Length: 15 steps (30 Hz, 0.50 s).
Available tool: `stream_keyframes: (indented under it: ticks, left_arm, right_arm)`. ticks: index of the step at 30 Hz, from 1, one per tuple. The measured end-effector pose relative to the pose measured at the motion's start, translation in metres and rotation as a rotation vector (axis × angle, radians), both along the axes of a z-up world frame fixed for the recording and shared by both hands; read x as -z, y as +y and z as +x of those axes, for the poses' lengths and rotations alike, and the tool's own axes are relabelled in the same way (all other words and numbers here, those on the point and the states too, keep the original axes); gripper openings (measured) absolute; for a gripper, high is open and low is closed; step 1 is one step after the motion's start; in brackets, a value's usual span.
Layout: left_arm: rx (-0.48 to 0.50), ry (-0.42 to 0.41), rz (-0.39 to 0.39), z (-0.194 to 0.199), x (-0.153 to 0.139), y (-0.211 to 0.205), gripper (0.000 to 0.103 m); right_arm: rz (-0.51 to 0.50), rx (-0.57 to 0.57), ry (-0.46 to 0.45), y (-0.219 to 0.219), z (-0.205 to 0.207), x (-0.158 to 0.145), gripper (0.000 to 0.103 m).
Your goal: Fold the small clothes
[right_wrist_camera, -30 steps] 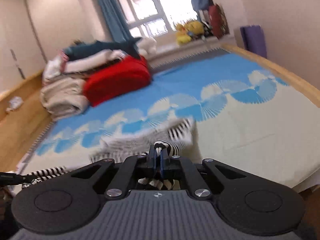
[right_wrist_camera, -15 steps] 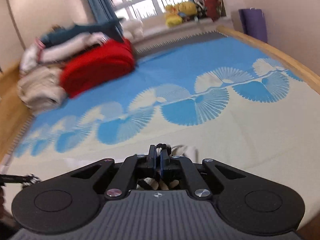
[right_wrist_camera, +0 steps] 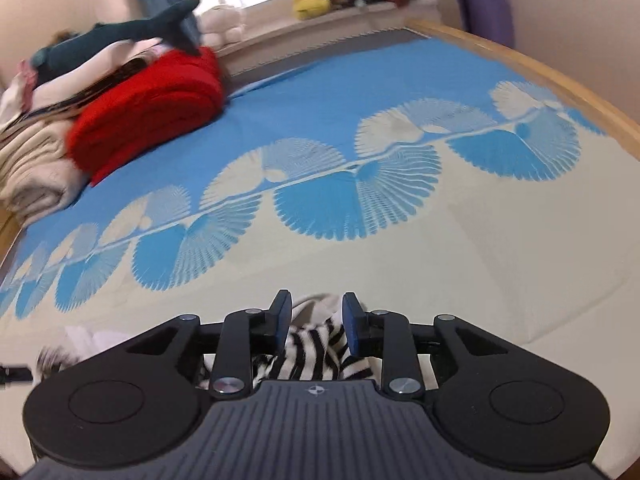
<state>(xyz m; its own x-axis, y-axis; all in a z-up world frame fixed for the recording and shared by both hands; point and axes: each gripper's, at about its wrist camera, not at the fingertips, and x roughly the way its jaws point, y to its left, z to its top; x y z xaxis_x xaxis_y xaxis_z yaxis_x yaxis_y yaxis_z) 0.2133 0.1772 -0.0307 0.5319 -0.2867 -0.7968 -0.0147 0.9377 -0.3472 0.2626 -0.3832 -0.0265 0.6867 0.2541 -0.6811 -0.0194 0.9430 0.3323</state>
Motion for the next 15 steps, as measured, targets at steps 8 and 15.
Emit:
stream_keyframes:
  ticks: [8, 15]
  left_arm:
    - [0.157, -0.105, 0.39, -0.006, 0.011, -0.071, 0.057]
    - [0.151, -0.121, 0.582, 0.026, 0.026, -0.099, 0.056]
  right_arm:
    - [-0.198, -0.246, 0.066, 0.047, -0.012, 0.029, 0.041]
    - [-0.386, -0.322, 0.051, 0.079, 0.001, 0.047, 0.036]
